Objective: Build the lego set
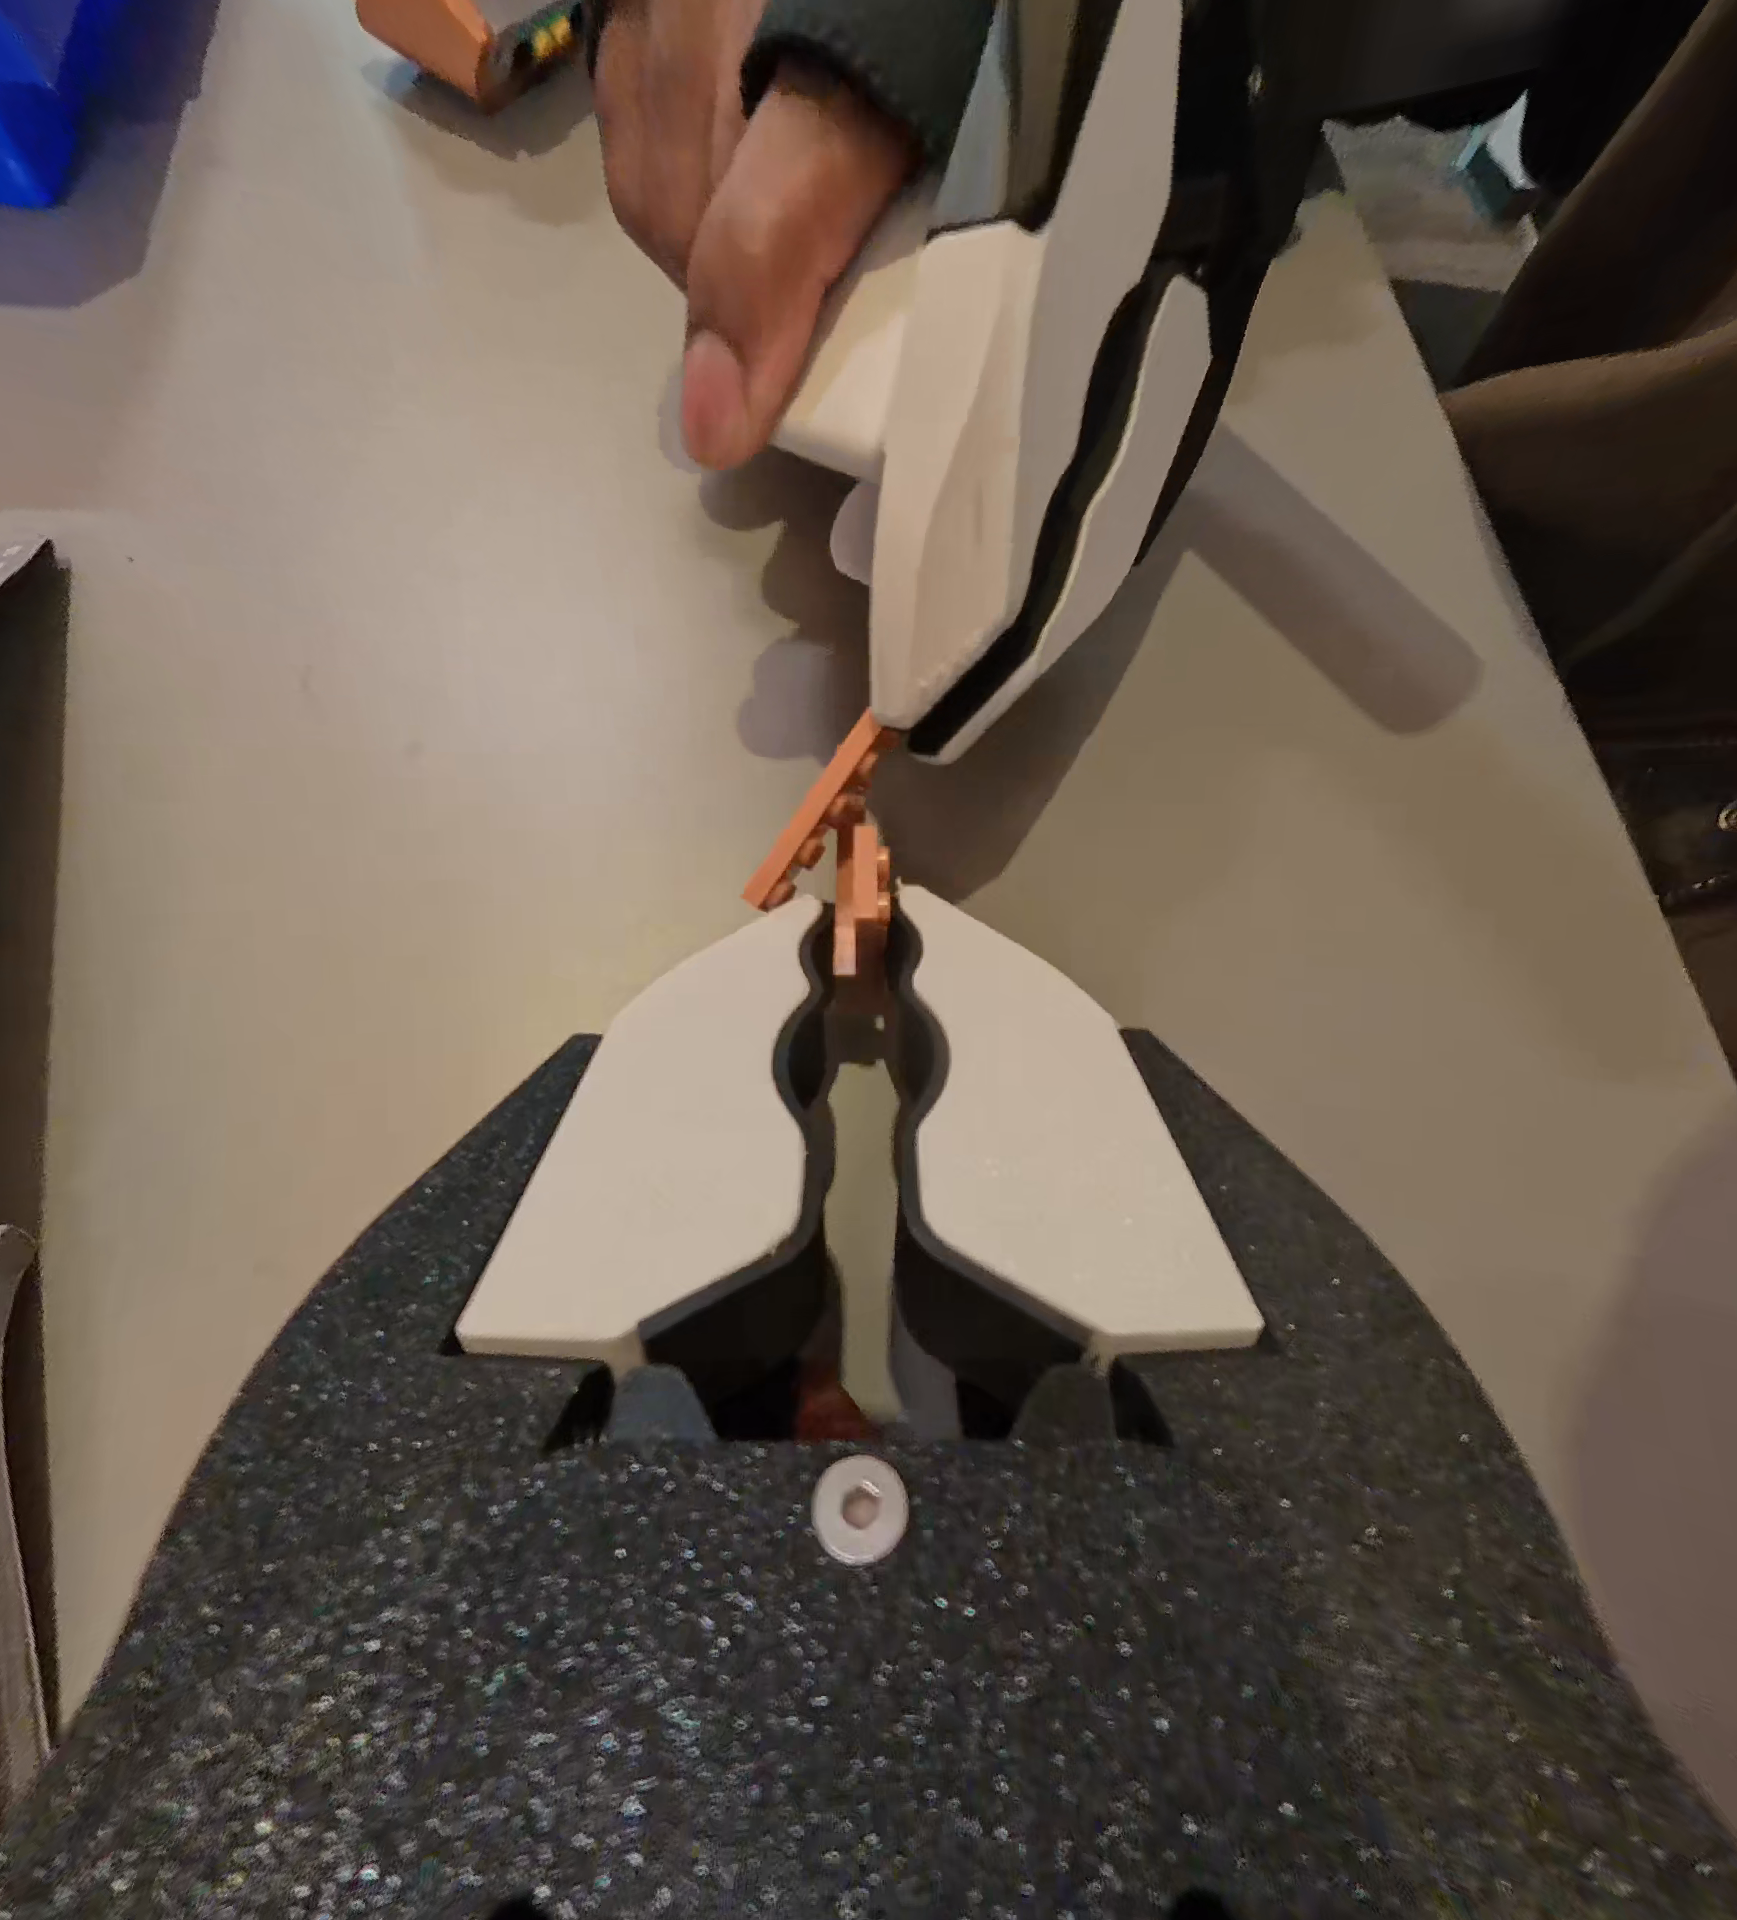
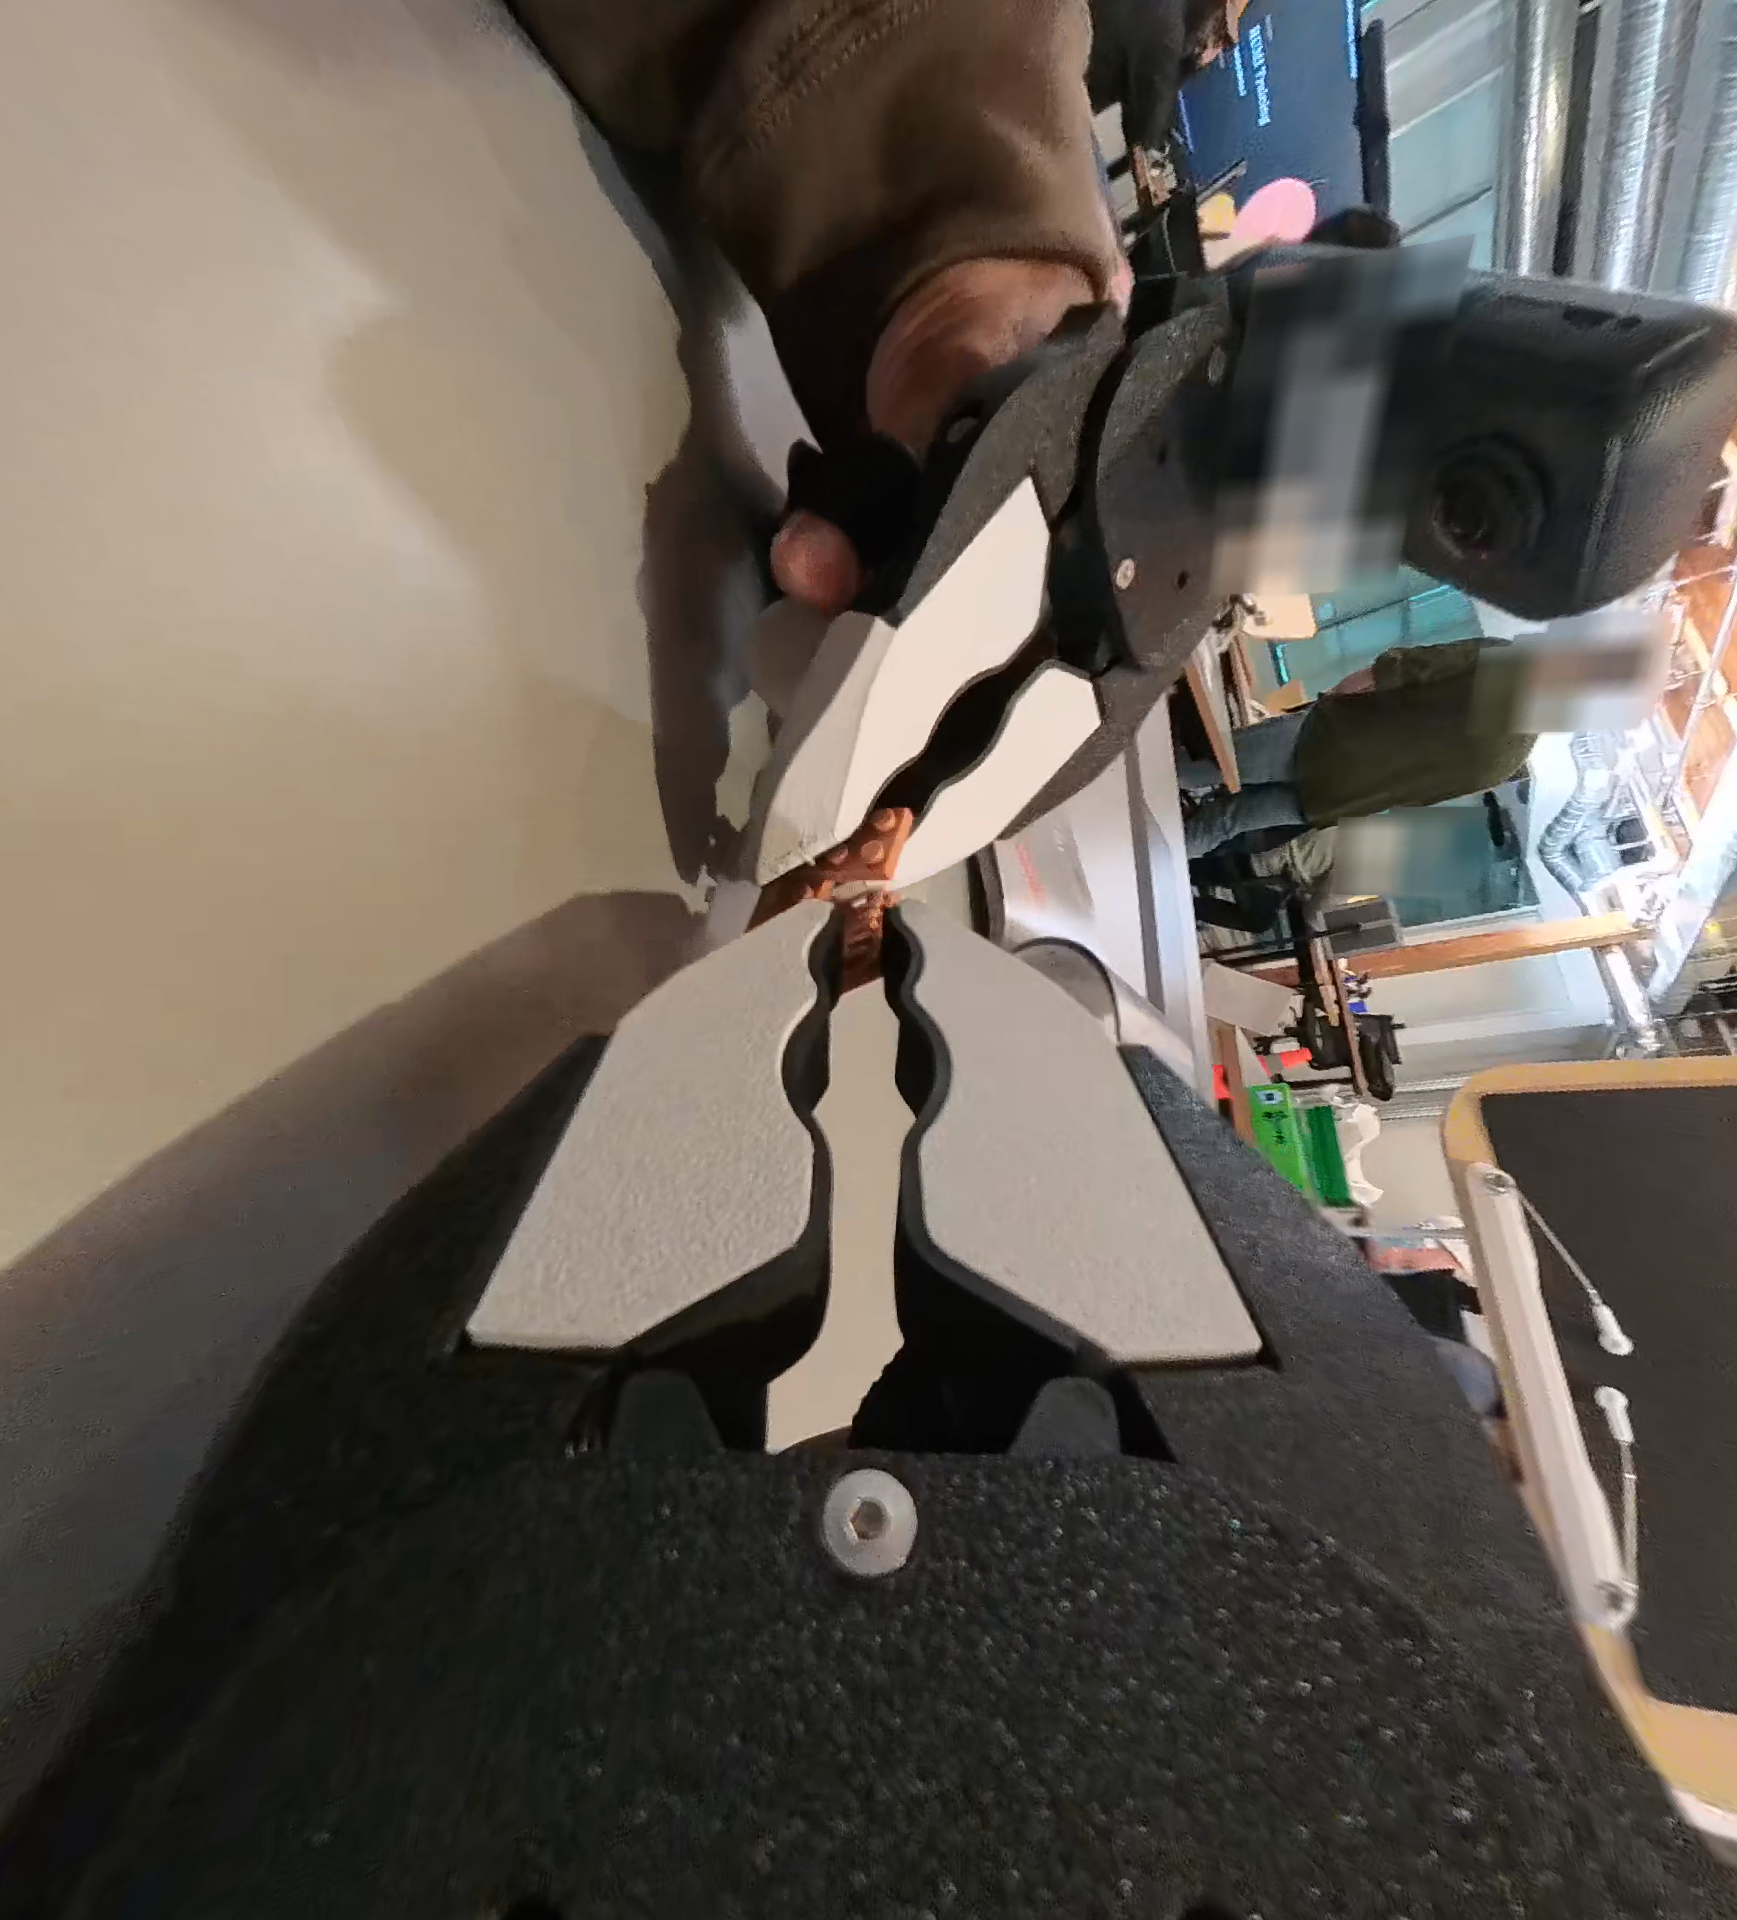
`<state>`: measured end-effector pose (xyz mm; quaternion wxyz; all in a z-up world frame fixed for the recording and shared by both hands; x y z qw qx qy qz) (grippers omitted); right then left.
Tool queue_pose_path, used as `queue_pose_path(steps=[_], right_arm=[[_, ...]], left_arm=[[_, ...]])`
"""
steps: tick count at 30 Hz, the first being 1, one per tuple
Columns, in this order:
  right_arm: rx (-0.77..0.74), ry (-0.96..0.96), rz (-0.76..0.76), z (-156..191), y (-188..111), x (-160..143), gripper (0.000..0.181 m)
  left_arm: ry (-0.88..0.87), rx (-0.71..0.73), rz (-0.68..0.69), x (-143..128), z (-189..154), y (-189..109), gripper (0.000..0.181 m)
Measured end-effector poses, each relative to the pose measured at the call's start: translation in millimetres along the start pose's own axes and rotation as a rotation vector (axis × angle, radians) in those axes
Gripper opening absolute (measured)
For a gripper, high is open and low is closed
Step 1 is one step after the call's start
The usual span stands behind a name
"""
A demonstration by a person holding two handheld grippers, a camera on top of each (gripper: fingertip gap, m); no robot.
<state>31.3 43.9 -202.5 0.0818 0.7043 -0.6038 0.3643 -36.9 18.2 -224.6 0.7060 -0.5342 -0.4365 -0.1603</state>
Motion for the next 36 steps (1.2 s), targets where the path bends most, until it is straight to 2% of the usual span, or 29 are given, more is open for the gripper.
queue_pose_path(steps=[5,10,15,19,30,36], right_arm=[[0.002,0.105,-0.044,-7.0,-4.8,1.5,0.007],[-0.006,0.210,-0.146,-19.0,-14.6,7.2,0.007],[0.013,0.177,-0.232,-20.9,-20.8,22.5,0.007],[0.039,0.137,-0.265,-14.7,-21.5,32.0,0.007],[0.108,0.162,-0.334,-5.3,-24.2,35.8,0.000],[0.126,0.188,-0.300,-4.0,-21.1,27.0,0.000]], left_arm=[[0.023,0.009,0.031,-2.7,-0.6,1.4,0.008],[0.005,-0.013,-0.053,2.1,-0.1,-6.3,0.008],[0.100,-0.038,-0.170,13.0,-7.2,-13.4,0.009],[0.197,-0.032,-0.202,18.0,-13.4,-12.7,0.009],[0.276,-0.017,-0.268,23.5,-17.1,-16.0,0.009],[0.275,-0.003,-0.261,23.7,-15.8,-14.8,0.008]])
Point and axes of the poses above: each gripper's, where its closed fingertips meet, y out along the fingers, x out of its top, z = x × y across the jaws, the point moved 4 cm from there along -y, back along the fingers, and after that the axes turned 12 degrees about y, right-handed, at the moved point
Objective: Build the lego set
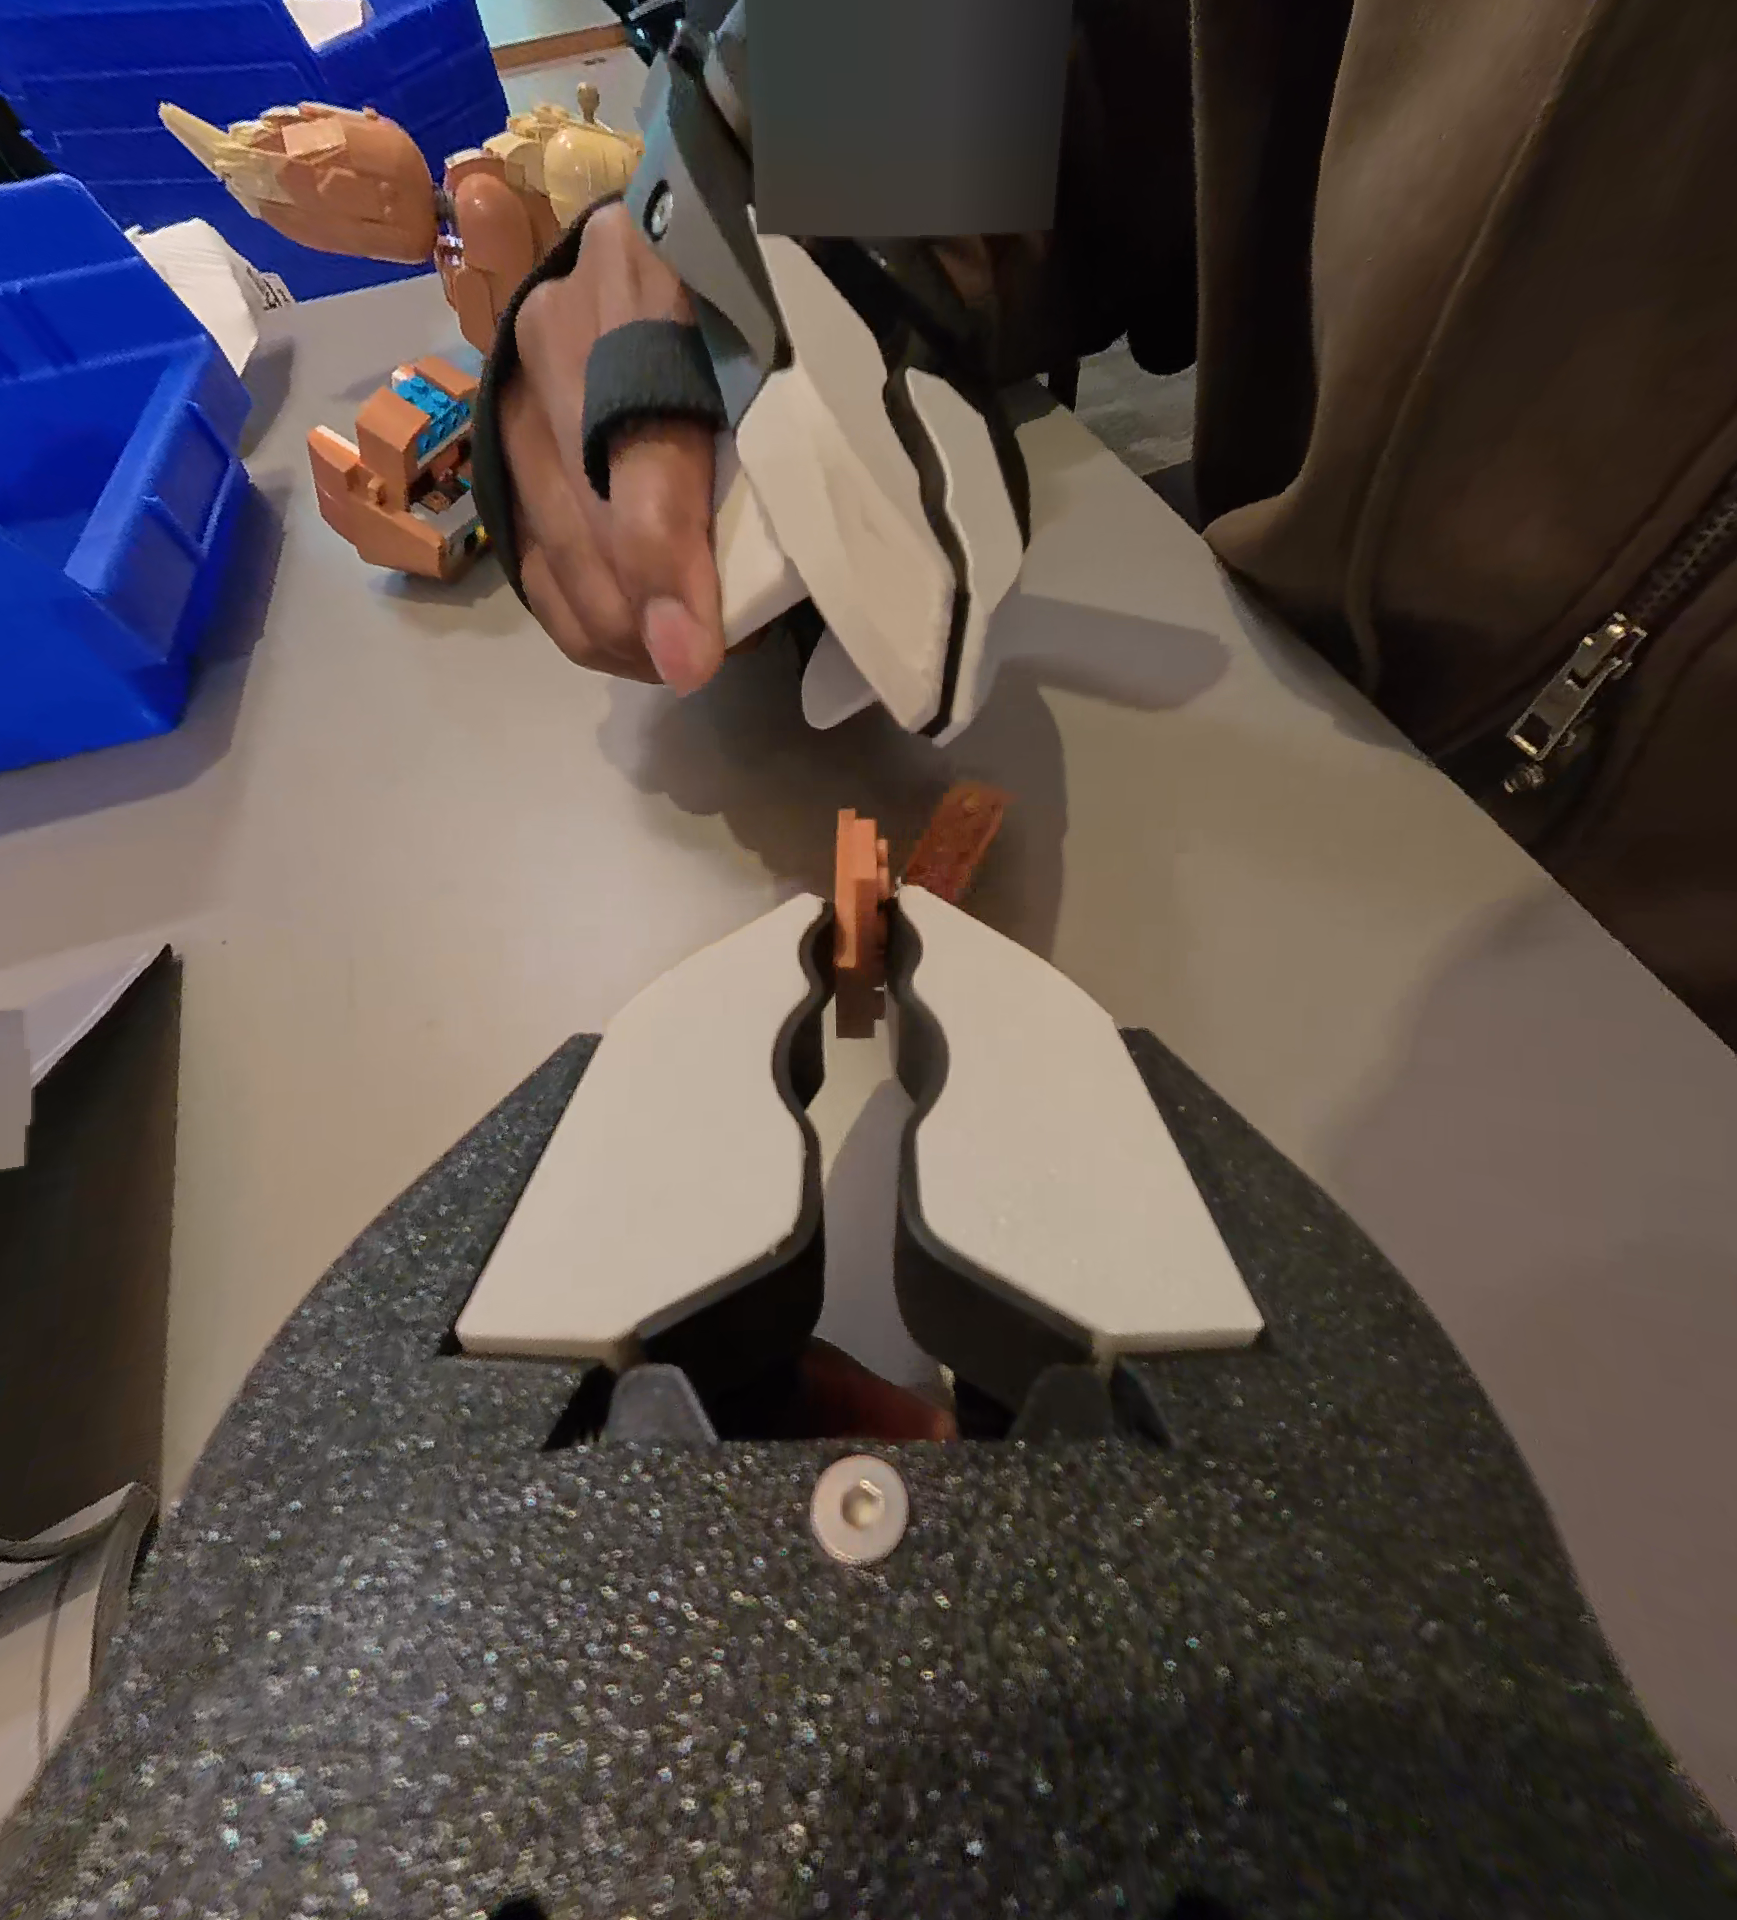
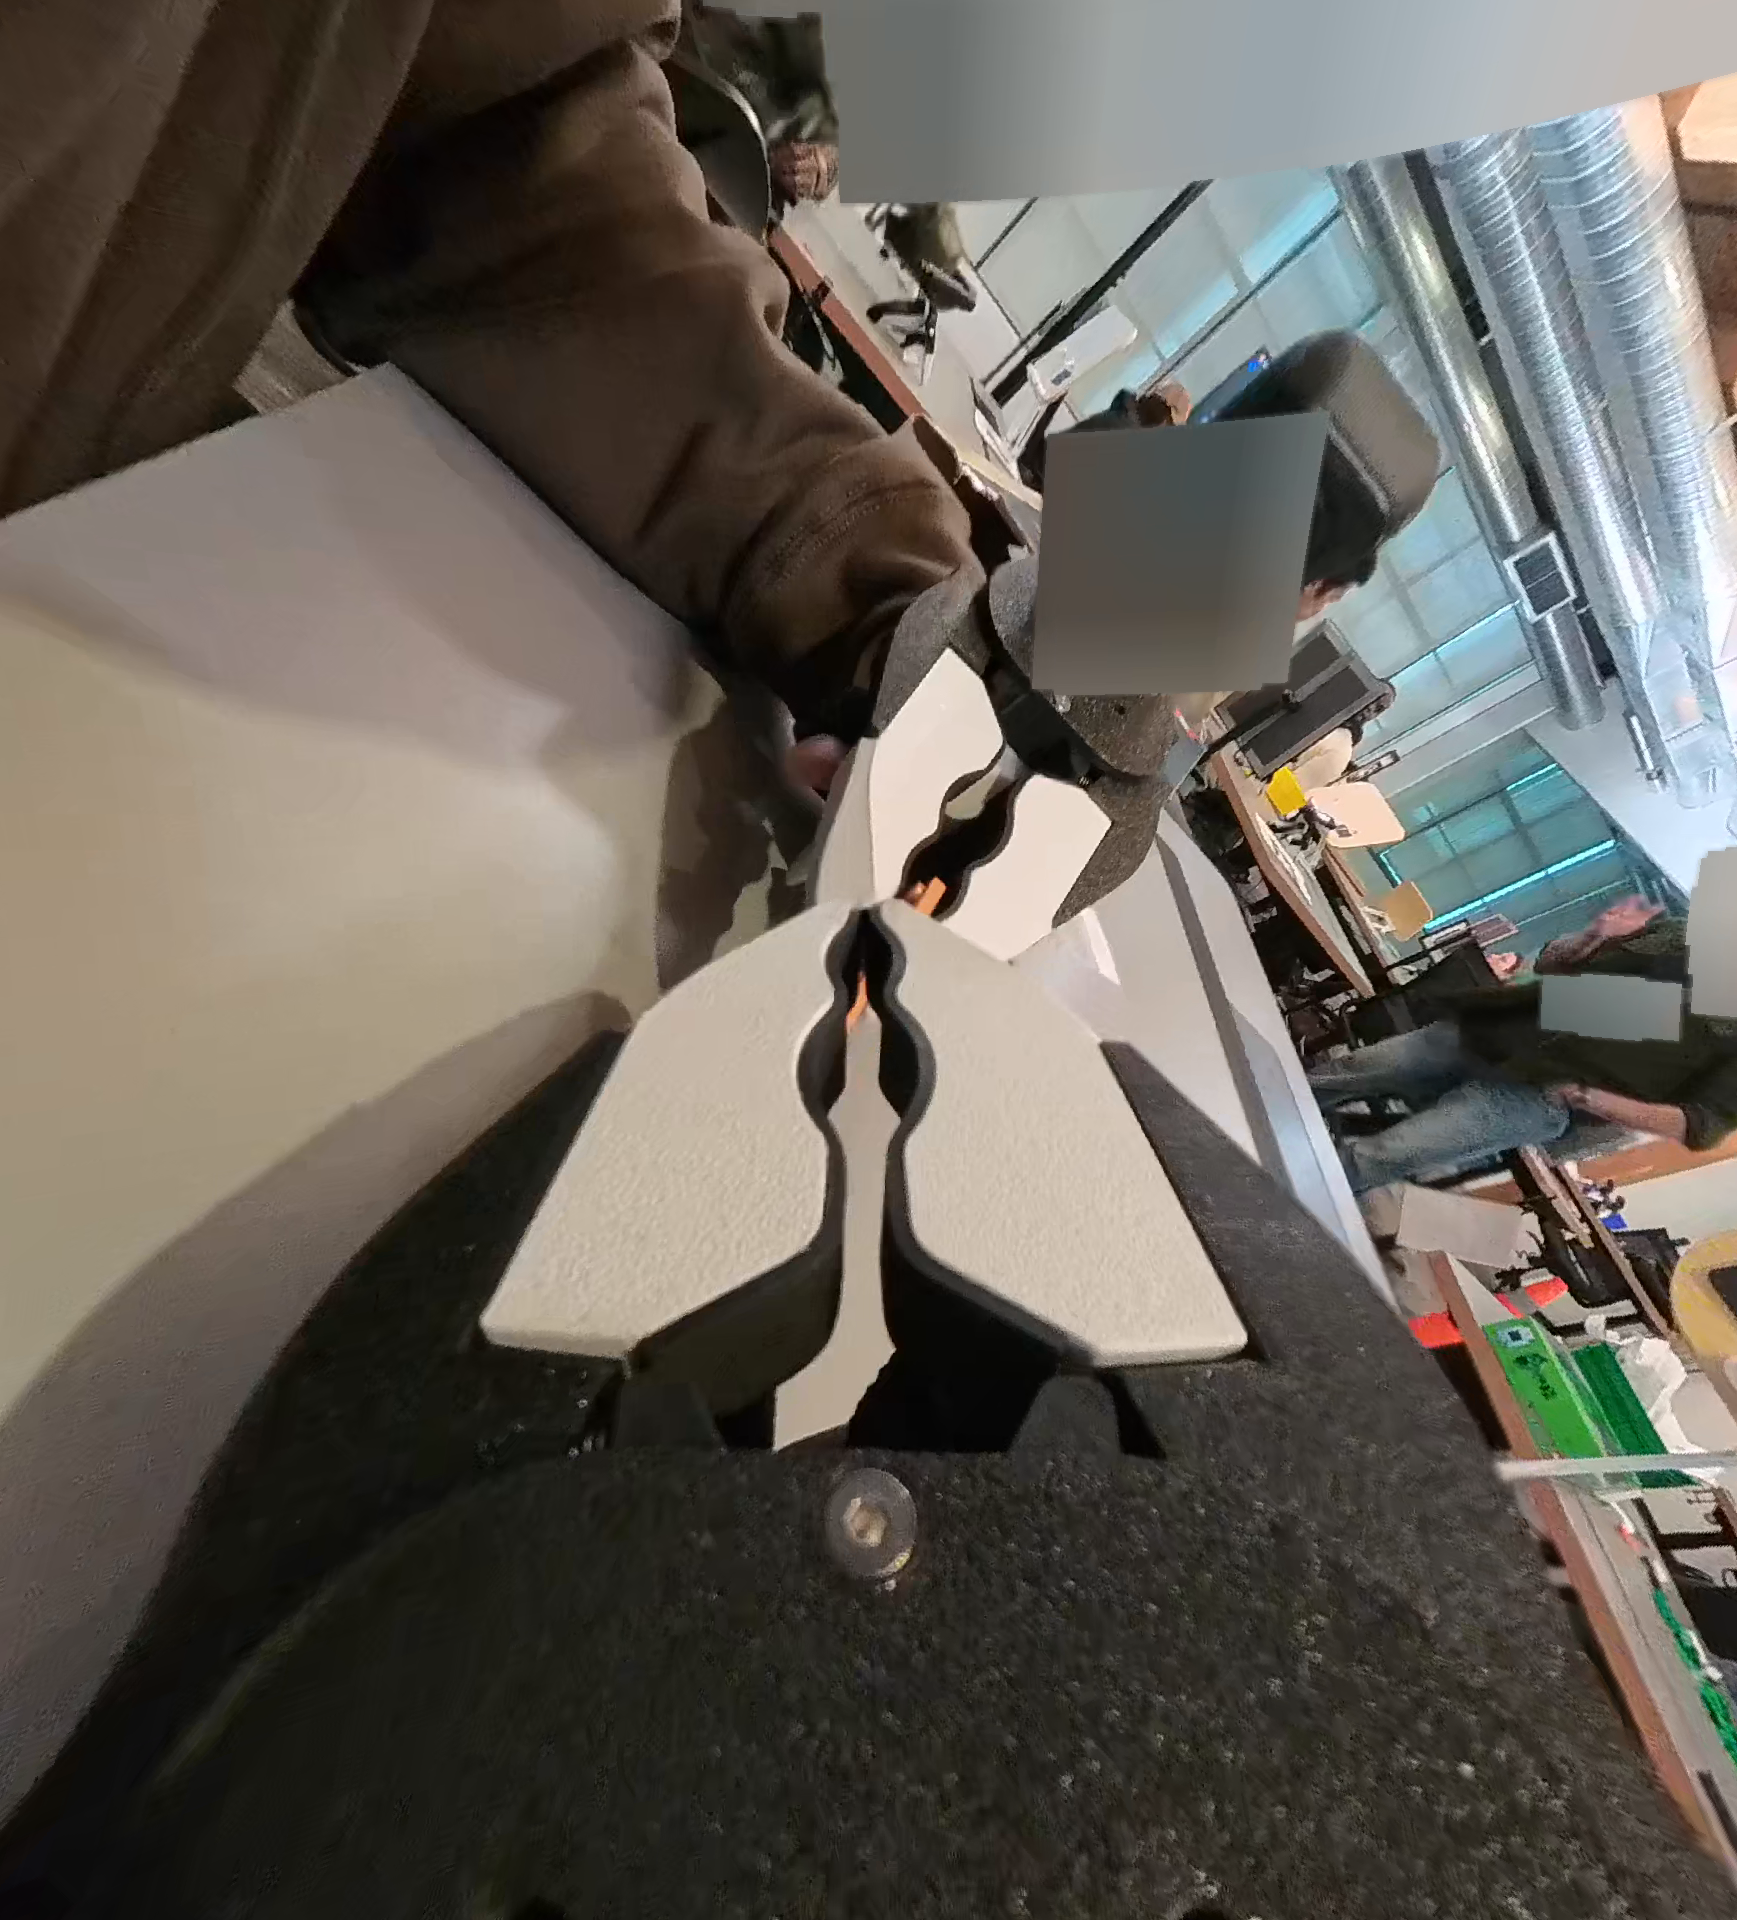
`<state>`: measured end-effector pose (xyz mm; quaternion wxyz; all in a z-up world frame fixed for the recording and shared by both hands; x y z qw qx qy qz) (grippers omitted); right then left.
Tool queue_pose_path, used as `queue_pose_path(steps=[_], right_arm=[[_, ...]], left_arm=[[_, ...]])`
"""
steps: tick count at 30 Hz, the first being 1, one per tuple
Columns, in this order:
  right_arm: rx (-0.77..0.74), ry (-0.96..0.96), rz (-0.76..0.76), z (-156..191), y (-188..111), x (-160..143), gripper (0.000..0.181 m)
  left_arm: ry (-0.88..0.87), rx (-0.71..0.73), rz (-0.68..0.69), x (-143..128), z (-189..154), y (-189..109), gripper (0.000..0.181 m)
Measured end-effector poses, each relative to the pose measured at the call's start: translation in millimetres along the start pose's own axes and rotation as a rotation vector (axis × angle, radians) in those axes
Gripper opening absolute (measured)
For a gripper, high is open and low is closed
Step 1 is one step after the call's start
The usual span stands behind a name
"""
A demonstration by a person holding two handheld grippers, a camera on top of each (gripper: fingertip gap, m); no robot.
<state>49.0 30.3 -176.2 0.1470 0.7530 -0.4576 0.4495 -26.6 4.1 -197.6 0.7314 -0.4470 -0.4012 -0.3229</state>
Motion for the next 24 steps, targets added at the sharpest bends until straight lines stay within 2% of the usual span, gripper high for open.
queue_pose_path(steps=[6,10,13,15,19,24], right_arm=[[-0.034,0.140,0.187,-9.9,-11.7,-18.1,0.004],[-0.003,0.446,0.386,-3.3,-25.8,-31.1,0.021],[0.016,0.689,0.459,15.3,-29.5,-25.7,0.031],[-0.022,0.786,0.564,28.9,-28.4,-27.7,0.034],[-0.107,0.870,0.703,52.9,-22.7,-28.0,0.052],[-0.253,0.865,0.782,59.4,-15.8,-23.5,0.053]], left_arm=[[0.010,0.024,0.117,-11.7,2.7,4.1,0.008],[-0.005,0.027,0.132,-13.7,3.7,3.4,0.008],[-0.006,0.030,0.138,-14.0,4.1,3.8,0.009],[-0.011,0.040,0.146,-14.6,5.3,4.3,0.009],[-0.012,0.062,0.165,-16.5,7.9,5.3,0.009],[-0.012,0.089,0.183,-18.0,10.9,6.4,0.009]])
Point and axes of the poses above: each gripper's, where its closed fingertips meet, y out along the fingers, x out of its top, z = x × y across the jaws, the point moved 4 cm from there along -y, back along the fingers, and after that the axes turned 12 degrees about y, right-handed, at the moved point
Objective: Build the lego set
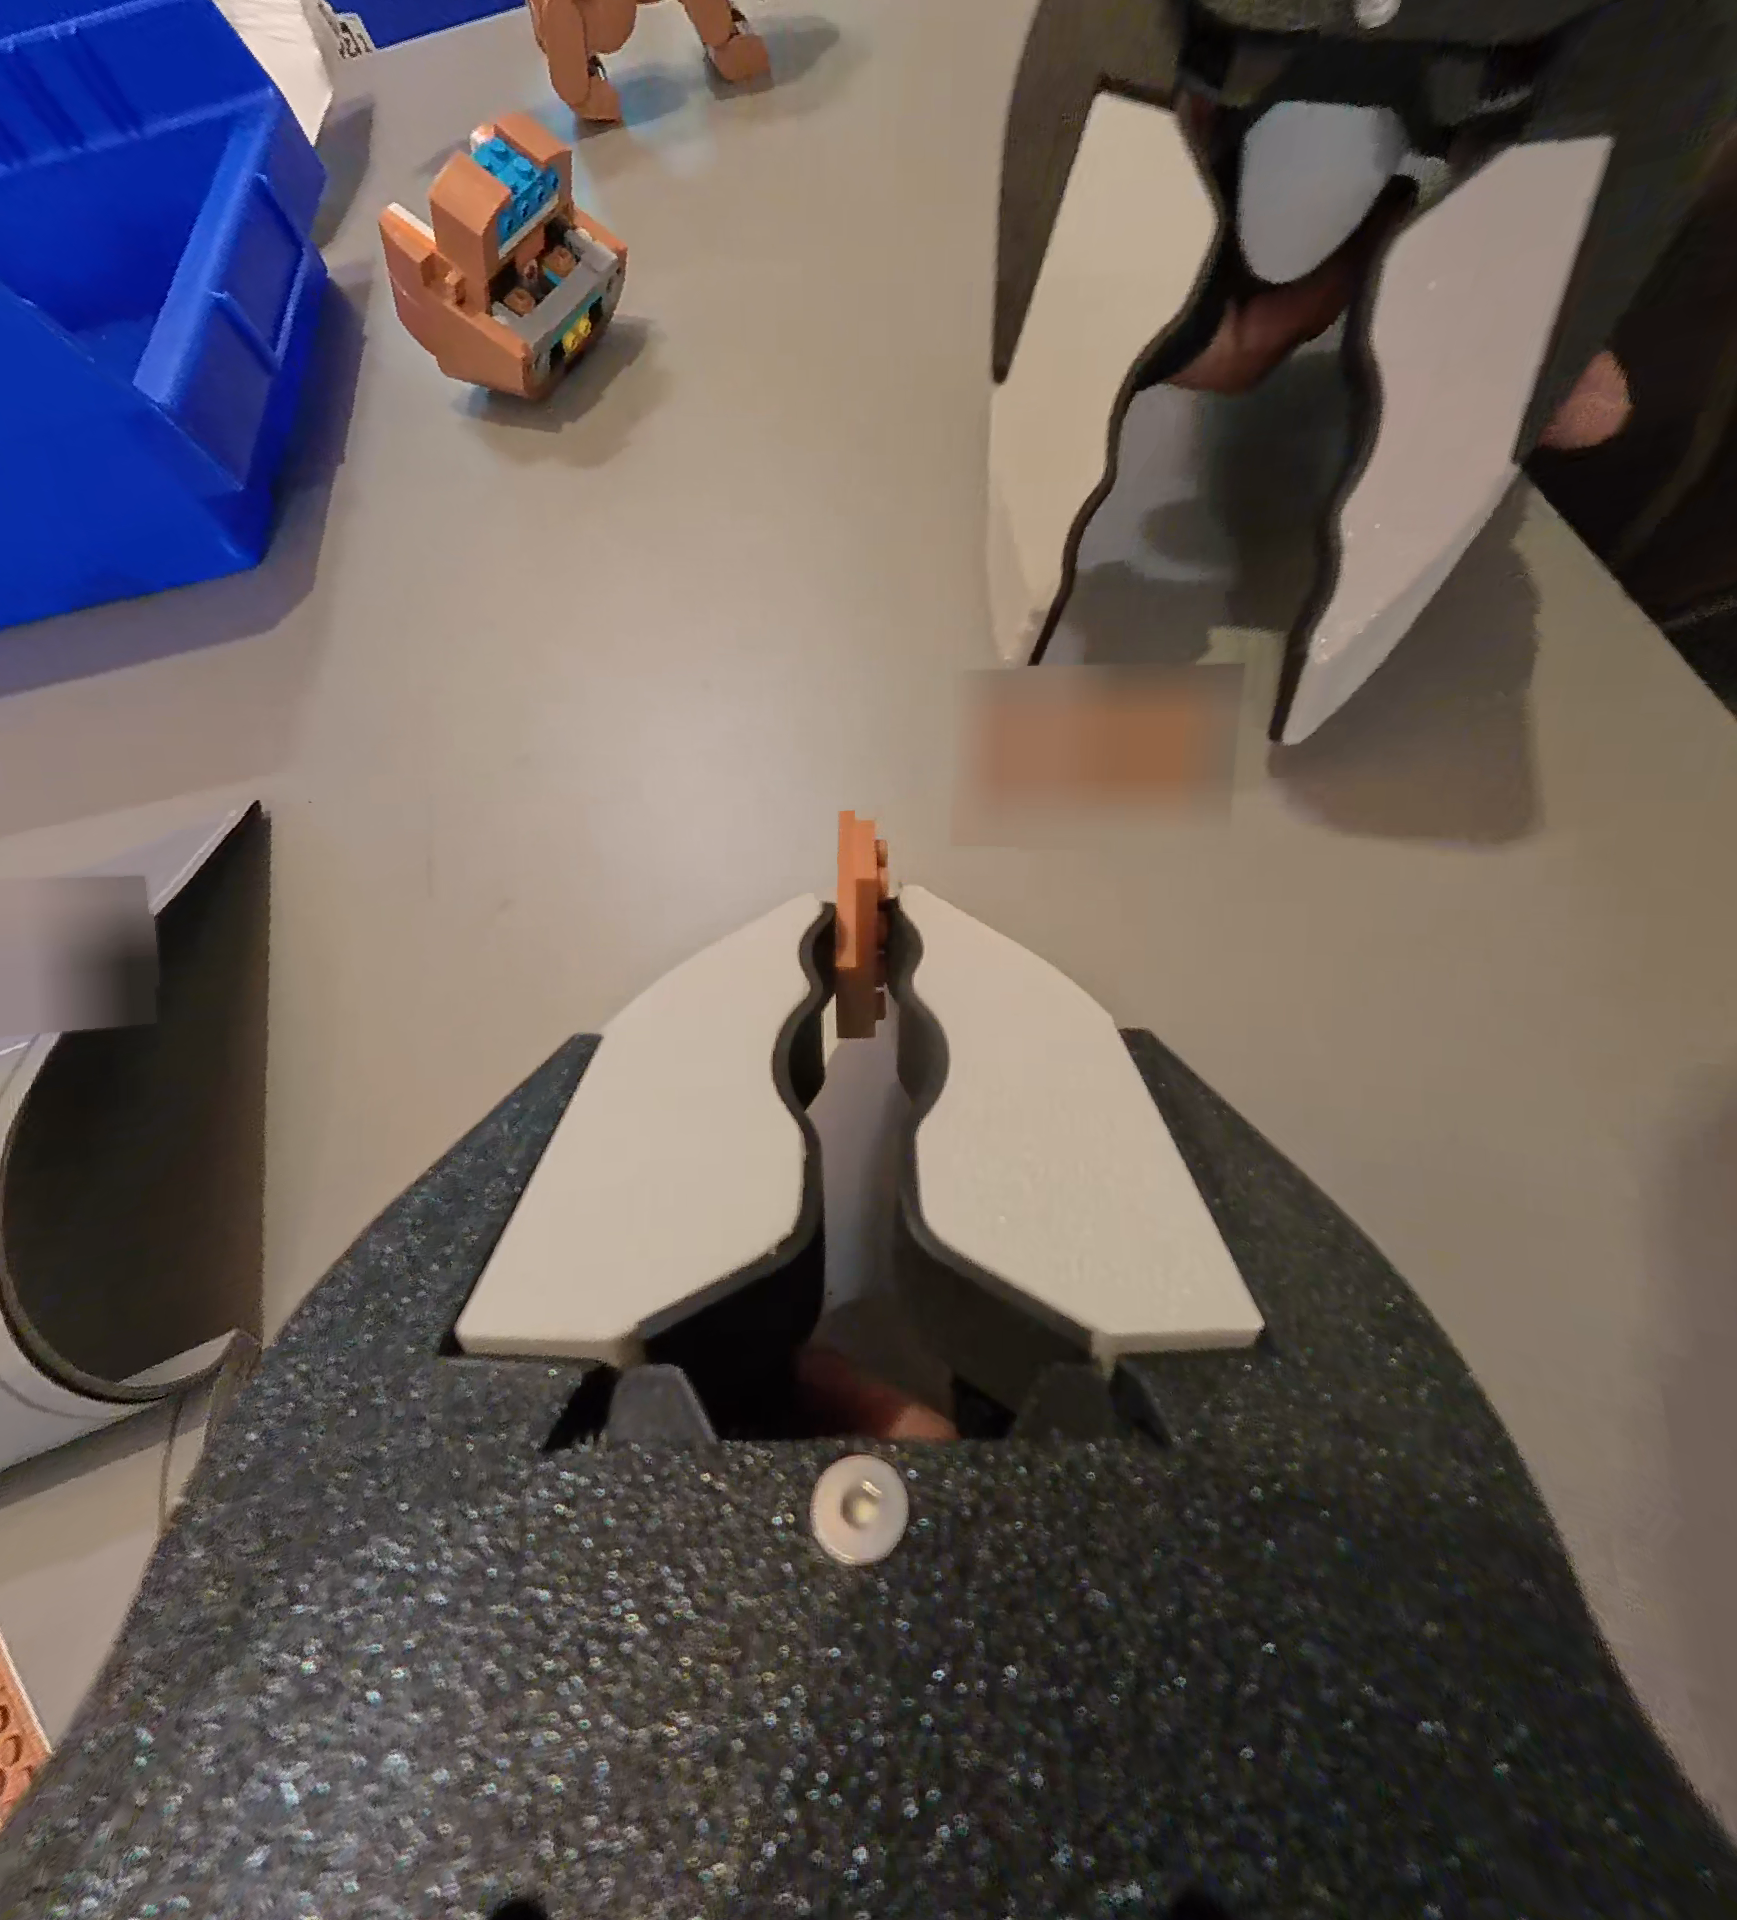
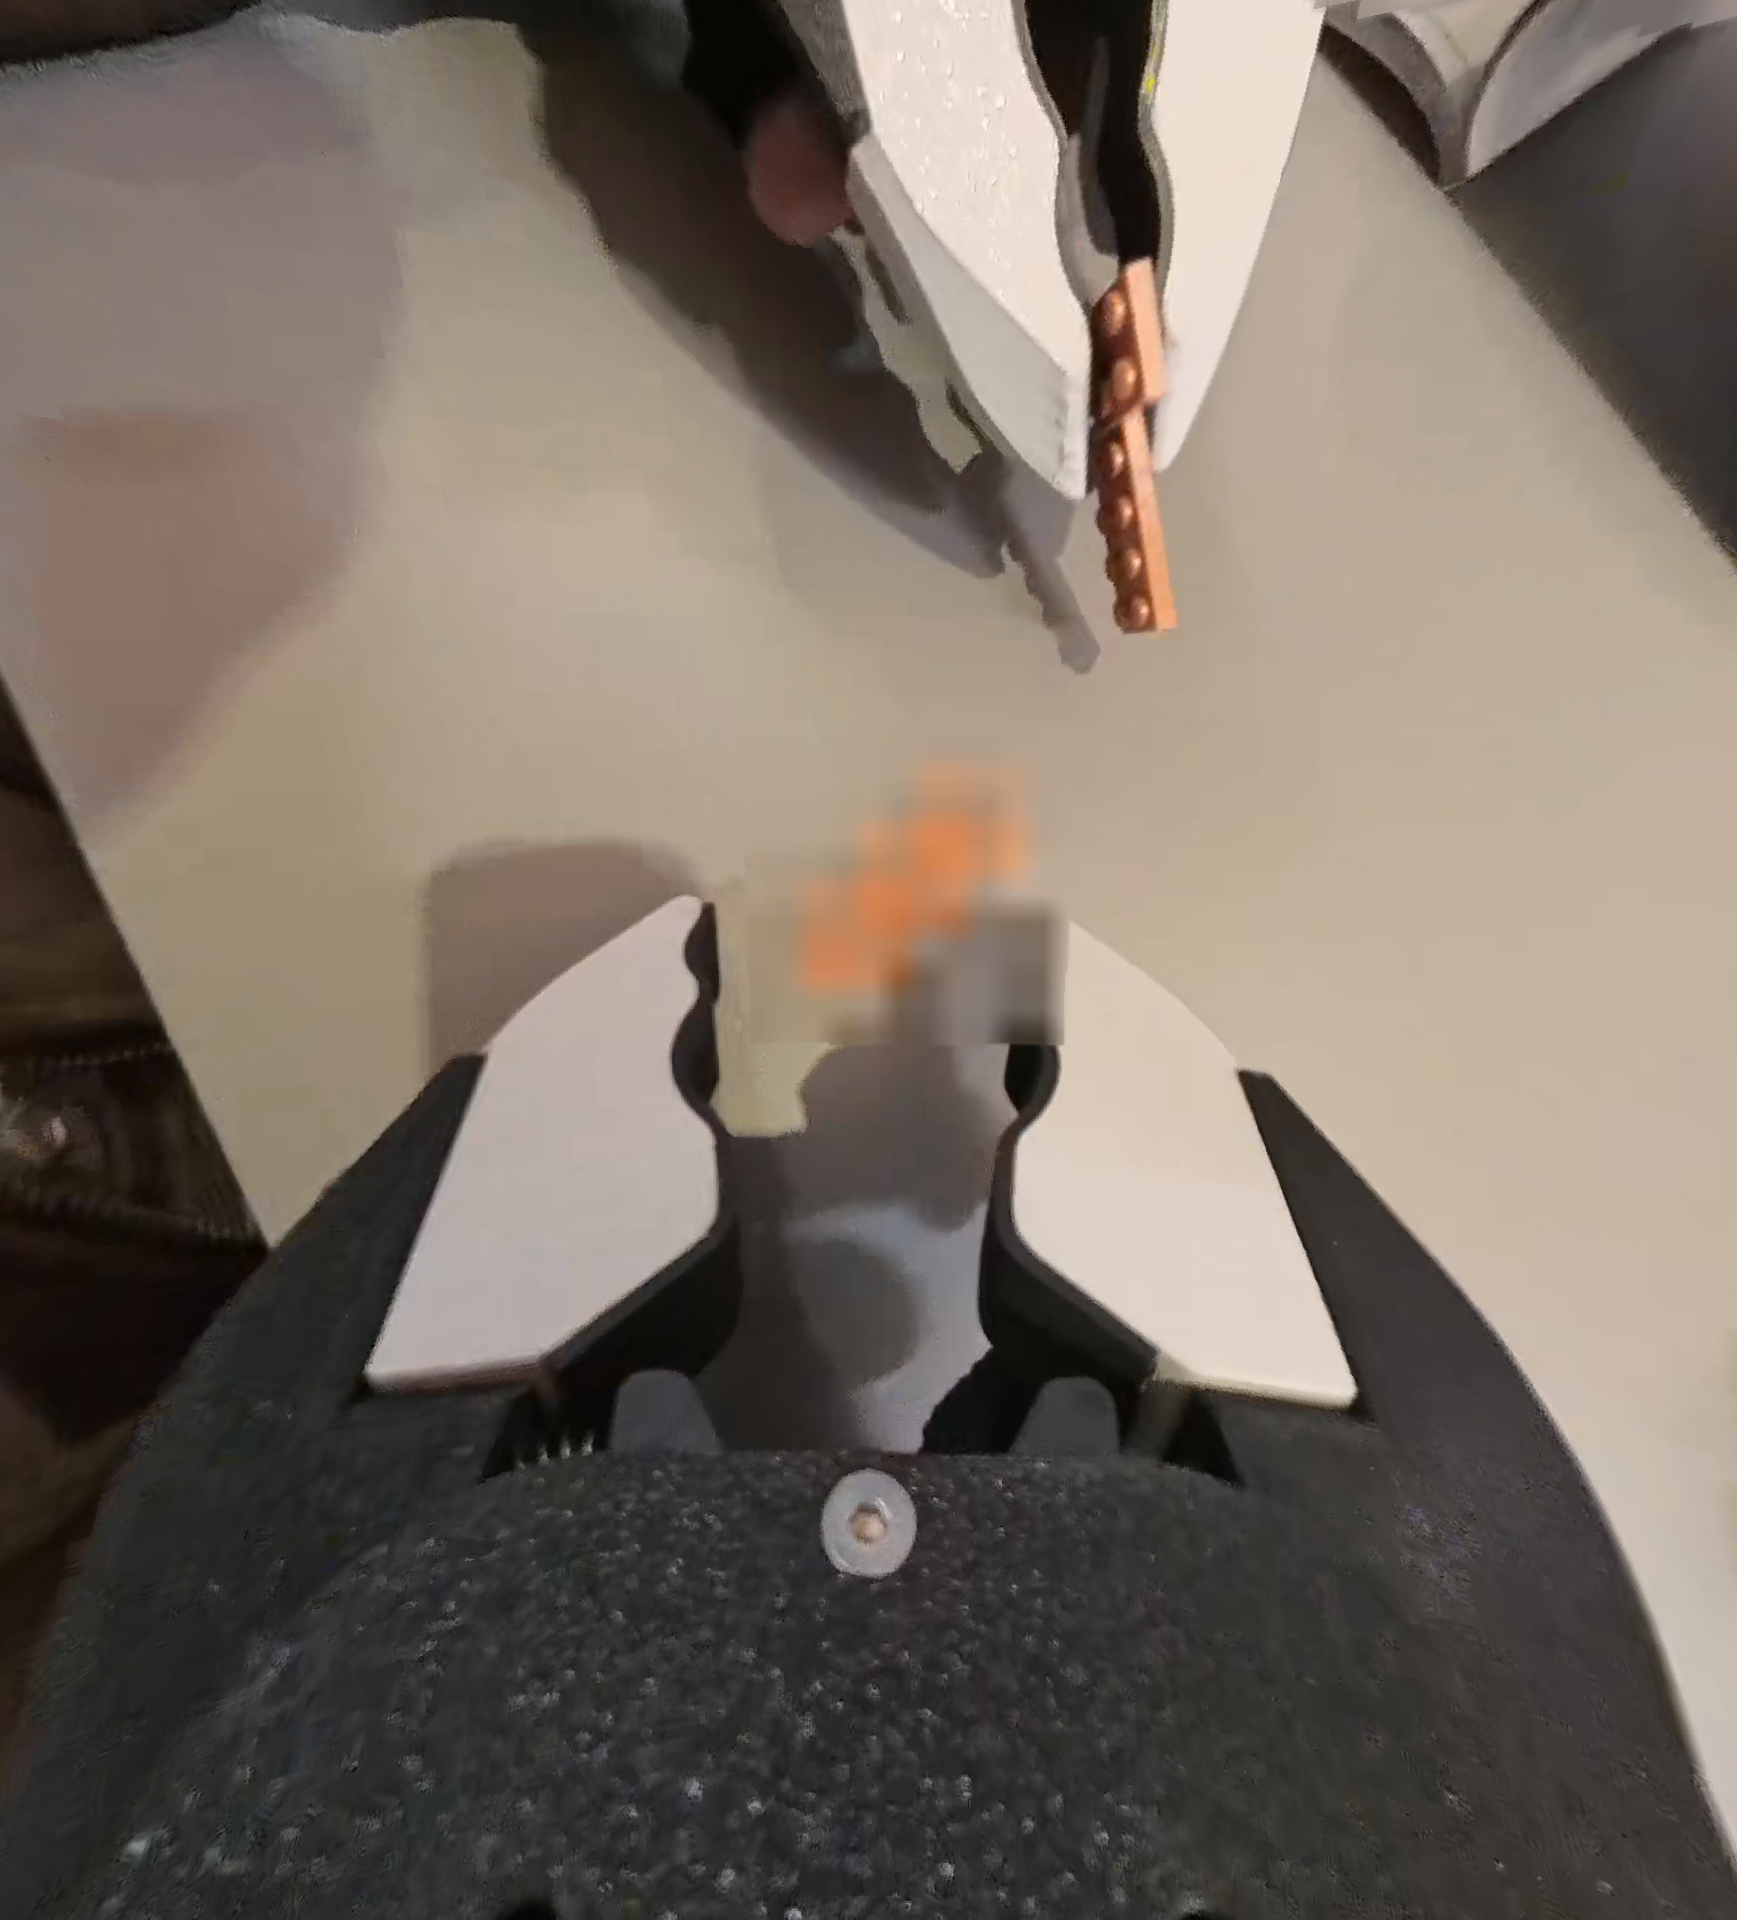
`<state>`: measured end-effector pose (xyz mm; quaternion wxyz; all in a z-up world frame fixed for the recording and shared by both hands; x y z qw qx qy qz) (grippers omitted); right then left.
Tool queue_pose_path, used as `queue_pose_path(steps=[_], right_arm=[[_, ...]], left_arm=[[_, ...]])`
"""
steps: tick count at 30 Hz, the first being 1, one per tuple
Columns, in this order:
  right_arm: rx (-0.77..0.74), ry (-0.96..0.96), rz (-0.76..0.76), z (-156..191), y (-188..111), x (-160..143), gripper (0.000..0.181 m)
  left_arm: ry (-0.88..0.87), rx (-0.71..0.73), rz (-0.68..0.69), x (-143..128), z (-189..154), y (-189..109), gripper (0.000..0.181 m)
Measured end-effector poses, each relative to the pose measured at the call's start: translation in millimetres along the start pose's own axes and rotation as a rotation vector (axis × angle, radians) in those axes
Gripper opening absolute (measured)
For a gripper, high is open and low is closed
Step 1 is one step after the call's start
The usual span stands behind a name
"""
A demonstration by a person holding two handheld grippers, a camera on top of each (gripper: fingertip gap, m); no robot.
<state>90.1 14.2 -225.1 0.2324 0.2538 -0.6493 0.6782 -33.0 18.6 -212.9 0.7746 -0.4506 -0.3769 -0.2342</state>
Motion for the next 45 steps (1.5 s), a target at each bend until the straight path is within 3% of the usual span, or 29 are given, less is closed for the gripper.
queue_pose_path(steps=[7,10,12,16,22,28,37,45], right_arm=[[-0.142,0.008,0.049,9.2,2.4,0.4,0.038],[-0.153,0.013,0.069,9.2,4.4,-1.1,0.031],[-0.157,0.002,0.075,9.1,5.3,-1.6,0.017],[-0.159,0.023,0.093,0.0,4.3,-1.5,0.014],[0.072,0.217,0.054,-14.2,-2.5,-2.2,0.008],[0.174,0.326,-0.041,-34.5,-9.6,-4.2,0.001],[0.501,0.437,-0.178,-27.4,-24.1,22.6,0.000],[0.711,0.465,-0.186,-22.5,-18.1,34.5,0.000]], left_arm=[[0.003,0.019,0.005,0.6,1.4,1.4,0.009],[0.011,0.006,-0.004,2.9,-1.2,2.6,0.009],[0.020,-0.012,-0.006,3.8,-4.1,3.4,0.009],[0.039,-0.036,-0.005,4.3,-8.2,4.2,0.009],[0.052,-0.047,0.011,3.1,-10.6,5.6,0.009],[0.071,-0.058,0.009,4.7,-13.5,7.5,0.009],[0.170,-0.093,-0.052,14.1,-25.7,9.7,0.009],[0.243,-0.104,-0.012,12.6,-32.6,16.0,0.009]])
Point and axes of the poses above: each gripper's, where its closed fingertips meet, y out along the fingers, x out of its top, z = x × y across the jaws, the point moved 4 cm from there along -y, back along the fingers, and after that the axes turned 12 degrees about y, right-handed, at the moved point
